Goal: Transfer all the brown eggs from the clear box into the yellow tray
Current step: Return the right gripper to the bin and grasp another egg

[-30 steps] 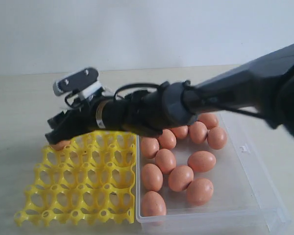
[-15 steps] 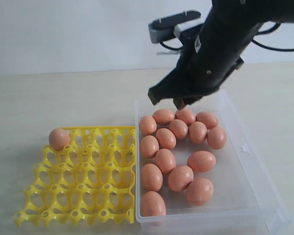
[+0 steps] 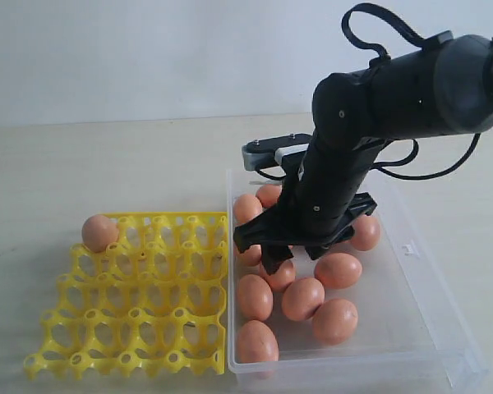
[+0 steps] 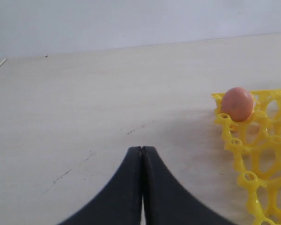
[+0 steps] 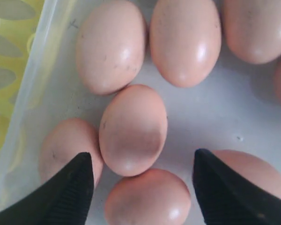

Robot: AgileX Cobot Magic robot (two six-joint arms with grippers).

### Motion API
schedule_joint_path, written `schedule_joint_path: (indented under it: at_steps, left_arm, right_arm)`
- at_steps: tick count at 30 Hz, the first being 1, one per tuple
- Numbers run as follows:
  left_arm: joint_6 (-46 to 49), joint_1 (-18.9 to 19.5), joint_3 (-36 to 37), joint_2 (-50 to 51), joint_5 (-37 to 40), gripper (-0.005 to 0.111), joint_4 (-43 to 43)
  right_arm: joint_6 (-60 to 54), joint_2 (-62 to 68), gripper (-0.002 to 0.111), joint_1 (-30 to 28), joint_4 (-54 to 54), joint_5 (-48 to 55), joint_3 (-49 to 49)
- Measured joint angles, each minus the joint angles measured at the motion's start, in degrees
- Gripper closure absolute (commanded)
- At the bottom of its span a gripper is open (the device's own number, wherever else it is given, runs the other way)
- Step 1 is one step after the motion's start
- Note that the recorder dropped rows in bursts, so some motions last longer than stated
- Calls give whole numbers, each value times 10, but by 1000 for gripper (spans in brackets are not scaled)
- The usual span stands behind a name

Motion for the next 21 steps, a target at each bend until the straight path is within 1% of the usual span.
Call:
schedule_joint_path:
  at_steps: [7,13,15,16,18,21]
  left_arm:
    - [0,0,0,0,0,107,0]
    - [0,0,0,0,0,107,0]
    - [0,0,0,0,0,107,0]
    - [0,0,0,0,0,107,0]
    - [0,0,0,0,0,107,0]
    - [0,0,0,0,0,107,0]
  right_arm:
    - [0,31,50,0,0,-16,-18]
    - [0,68,51,0,1,-9,-44]
    - [0,78,55,0,1,-7,-46]
    - [0,81,61,0,1,-7,-46]
    - [0,88,76,0,1,-8,-46]
    - [1,89,107,0,1,-10,-47]
